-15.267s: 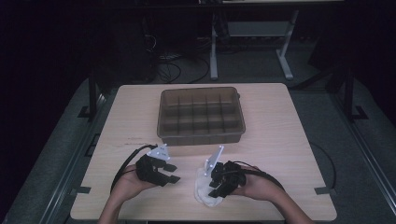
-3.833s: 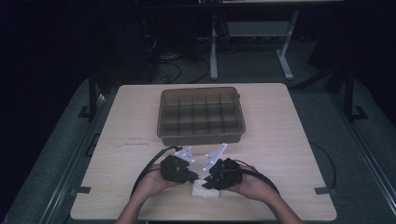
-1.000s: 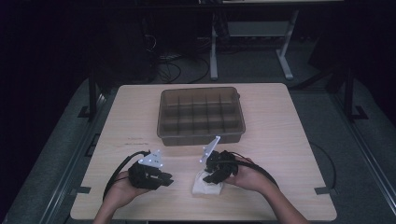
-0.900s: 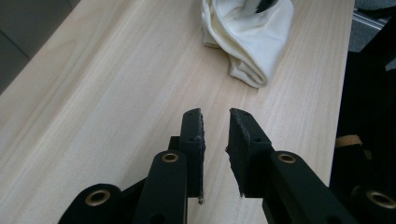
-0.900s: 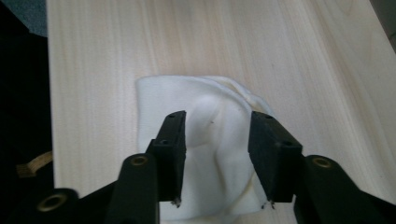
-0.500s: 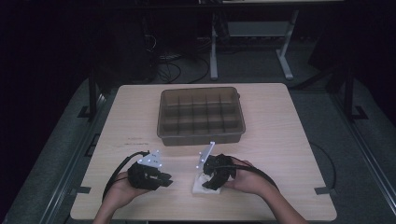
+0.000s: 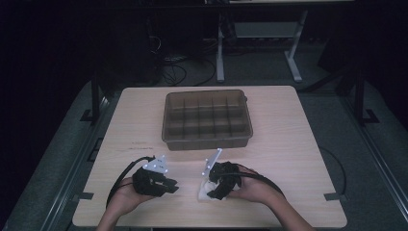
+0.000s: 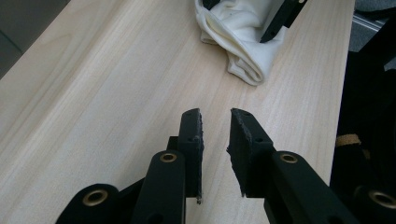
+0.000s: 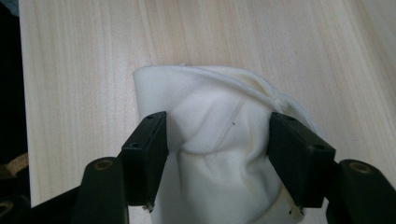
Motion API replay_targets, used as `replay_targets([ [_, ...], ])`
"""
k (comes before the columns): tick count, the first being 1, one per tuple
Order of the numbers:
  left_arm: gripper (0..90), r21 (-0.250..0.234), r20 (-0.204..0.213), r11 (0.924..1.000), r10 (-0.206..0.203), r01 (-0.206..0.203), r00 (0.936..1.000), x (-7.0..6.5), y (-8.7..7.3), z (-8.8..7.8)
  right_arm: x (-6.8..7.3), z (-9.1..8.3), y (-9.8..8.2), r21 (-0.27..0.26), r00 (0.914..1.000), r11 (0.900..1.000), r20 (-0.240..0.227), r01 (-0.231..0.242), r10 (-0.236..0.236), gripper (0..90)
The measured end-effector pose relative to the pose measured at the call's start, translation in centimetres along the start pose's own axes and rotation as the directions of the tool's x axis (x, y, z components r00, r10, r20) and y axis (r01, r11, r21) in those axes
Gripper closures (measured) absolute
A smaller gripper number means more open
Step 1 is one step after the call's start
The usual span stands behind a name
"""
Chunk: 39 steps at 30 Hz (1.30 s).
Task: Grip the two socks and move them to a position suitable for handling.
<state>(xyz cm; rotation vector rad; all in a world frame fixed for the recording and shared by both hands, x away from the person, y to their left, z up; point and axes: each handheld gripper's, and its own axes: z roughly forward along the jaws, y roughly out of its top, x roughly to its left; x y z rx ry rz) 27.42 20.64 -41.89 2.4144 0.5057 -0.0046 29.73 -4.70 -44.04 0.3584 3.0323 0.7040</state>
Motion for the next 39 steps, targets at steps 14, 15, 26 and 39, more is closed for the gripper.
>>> replay_targets([
  [14, 74.2, -0.006, -0.008, 1.0000, -0.003, 0.003, 1.0000, 0.1, -0.1, -0.4, 0.5, 0.4, 0.1, 0.006, 0.9991, 1.000, 0.037, 0.020, -0.020, 34.4],
  [15, 74.2, -0.005, -0.010, 1.0000, -0.004, 0.004, 0.9999, 0.1, -0.1, -0.4, 0.6, 0.4, 0.1, 0.007, 0.9992, 1.000, 0.038, 0.016, -0.016, 34.5],
  [26, 74.2, -0.013, -0.011, 0.9999, -0.010, 0.010, 0.9999, 0.5, -0.1, -0.4, -0.2, 0.3, 0.3, 0.014, 0.9980, 1.000, 0.062, -0.009, 0.008, 55.0],
  [39, 66.7, -0.016, -0.037, 0.9996, -0.025, 0.025, 0.9990, 1.1, -0.2, -0.9, -0.8, 0.1, 1.4, 0.097, 0.9978, 0.995, 0.061, 0.019, -0.025, 69.4],
])
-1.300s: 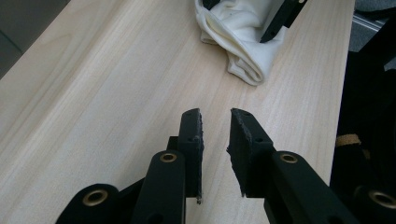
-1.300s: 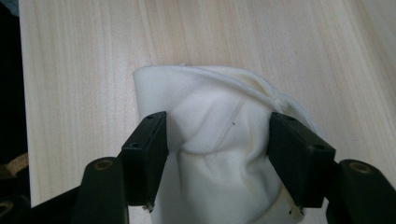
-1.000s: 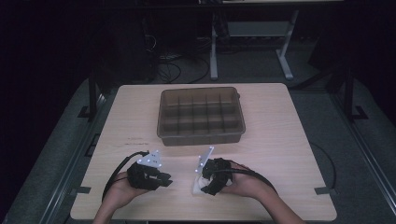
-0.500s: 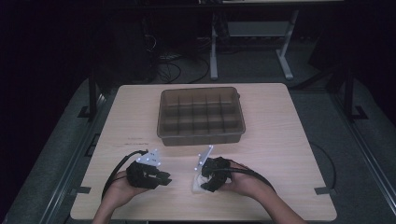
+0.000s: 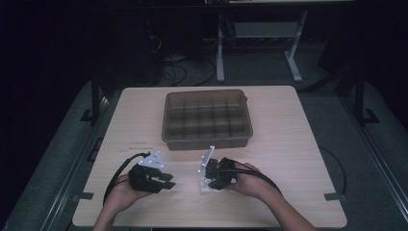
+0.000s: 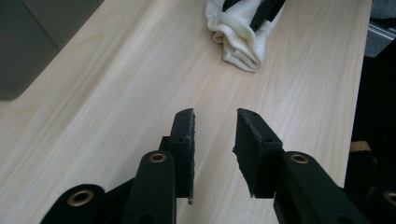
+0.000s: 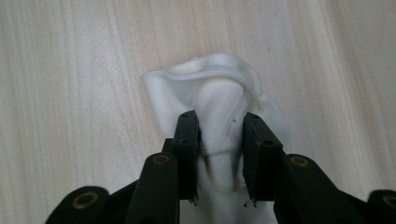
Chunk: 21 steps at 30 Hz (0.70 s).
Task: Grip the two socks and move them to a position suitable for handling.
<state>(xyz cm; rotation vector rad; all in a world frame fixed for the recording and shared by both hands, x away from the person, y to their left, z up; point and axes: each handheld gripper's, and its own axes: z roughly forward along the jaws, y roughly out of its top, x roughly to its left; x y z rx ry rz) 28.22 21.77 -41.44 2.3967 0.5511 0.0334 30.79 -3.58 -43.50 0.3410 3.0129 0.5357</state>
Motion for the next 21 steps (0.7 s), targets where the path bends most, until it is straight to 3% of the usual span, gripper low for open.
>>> replay_targets([
  [21, 57.3, -0.008, -0.032, 0.9991, -0.041, 0.041, 0.9986, 0.8, -0.7, -1.0, -1.0, -1.4, -1.6, -0.051, 0.9956, 0.998, -0.085, -0.045, 0.040, 70.1],
])
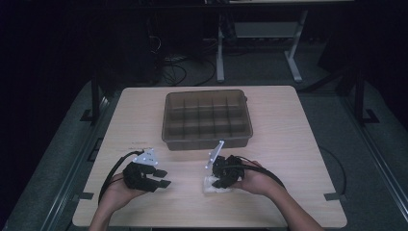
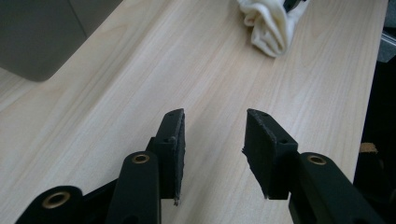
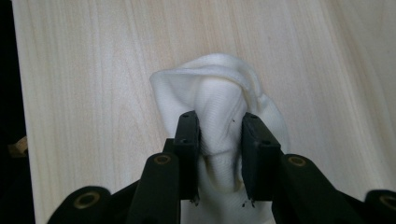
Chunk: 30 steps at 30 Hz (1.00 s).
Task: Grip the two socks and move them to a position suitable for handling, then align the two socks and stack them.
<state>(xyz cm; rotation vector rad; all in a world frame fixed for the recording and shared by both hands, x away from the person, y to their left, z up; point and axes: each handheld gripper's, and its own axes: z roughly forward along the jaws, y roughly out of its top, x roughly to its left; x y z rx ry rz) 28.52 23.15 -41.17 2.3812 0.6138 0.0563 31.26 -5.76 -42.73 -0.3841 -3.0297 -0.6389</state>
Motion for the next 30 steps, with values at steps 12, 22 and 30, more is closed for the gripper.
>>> replay_targets([
  [12, 52.4, 0.008, -0.014, 0.9999, -0.014, 0.015, 0.9998, 0.3, -0.3, -0.4, -1.1, -2.0, -1.2, -0.022, 0.9992, 0.999, 0.012, -0.039, 0.039, 70.0],
  [22, 46.2, -0.009, -0.032, 0.9995, -0.031, 0.031, 0.9990, 0.5, -0.3, -0.9, -2.3, -4.6, -1.9, -0.048, 0.9974, 0.996, 0.014, -0.070, 0.071, 70.0],
  [30, 42.4, -0.014, -0.040, 0.9990, -0.043, 0.043, 0.9983, 0.6, -0.3, -1.0, -2.7, -6.3, -1.8, -0.049, 0.9980, 0.997, 0.035, -0.051, 0.053, 69.9],
])
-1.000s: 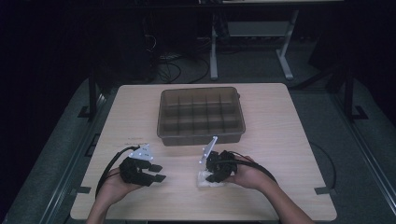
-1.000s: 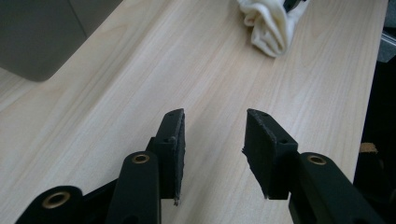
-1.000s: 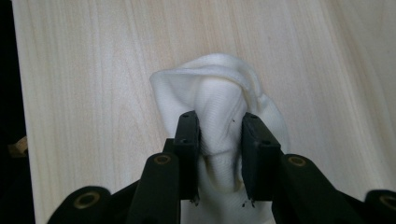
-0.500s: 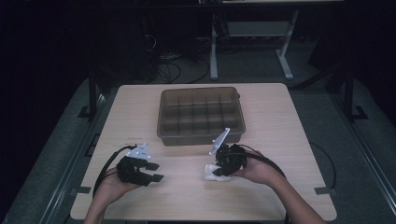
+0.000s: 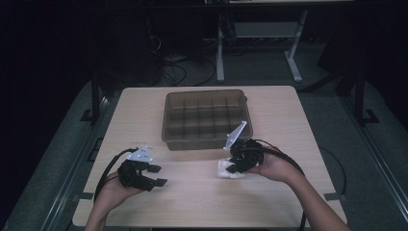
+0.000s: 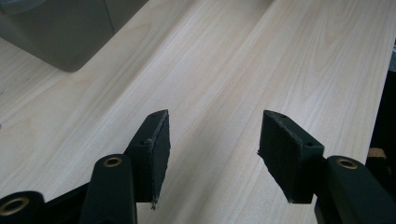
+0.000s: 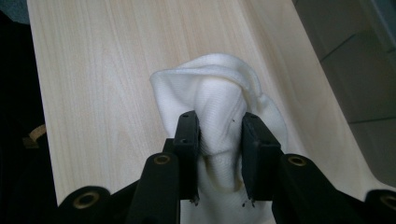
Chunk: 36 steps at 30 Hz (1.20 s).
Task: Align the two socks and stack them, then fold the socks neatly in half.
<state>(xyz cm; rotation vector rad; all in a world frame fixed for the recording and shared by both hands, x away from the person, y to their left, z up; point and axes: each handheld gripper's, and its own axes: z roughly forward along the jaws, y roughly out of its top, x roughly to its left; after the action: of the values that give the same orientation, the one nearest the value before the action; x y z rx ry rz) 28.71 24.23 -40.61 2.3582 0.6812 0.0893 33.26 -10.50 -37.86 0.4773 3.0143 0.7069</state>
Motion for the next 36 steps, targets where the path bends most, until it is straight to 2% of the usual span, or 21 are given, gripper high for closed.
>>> replay_targets([
  [15, 40.1, -0.013, -0.008, 0.9999, -0.005, 0.004, 1.0000, 0.3, -0.1, -0.6, -0.8, -0.8, 0.0, 0.011, 0.9998, 1.000, 0.003, -0.020, 0.020, 69.8],
  [36, 38.7, -0.024, -0.009, 0.9996, -0.012, 0.012, 0.9999, 0.6, -0.2, -1.0, -1.2, -2.0, 0.5, 0.020, 0.9999, 1.000, 0.002, -0.015, 0.015, 69.8],
])
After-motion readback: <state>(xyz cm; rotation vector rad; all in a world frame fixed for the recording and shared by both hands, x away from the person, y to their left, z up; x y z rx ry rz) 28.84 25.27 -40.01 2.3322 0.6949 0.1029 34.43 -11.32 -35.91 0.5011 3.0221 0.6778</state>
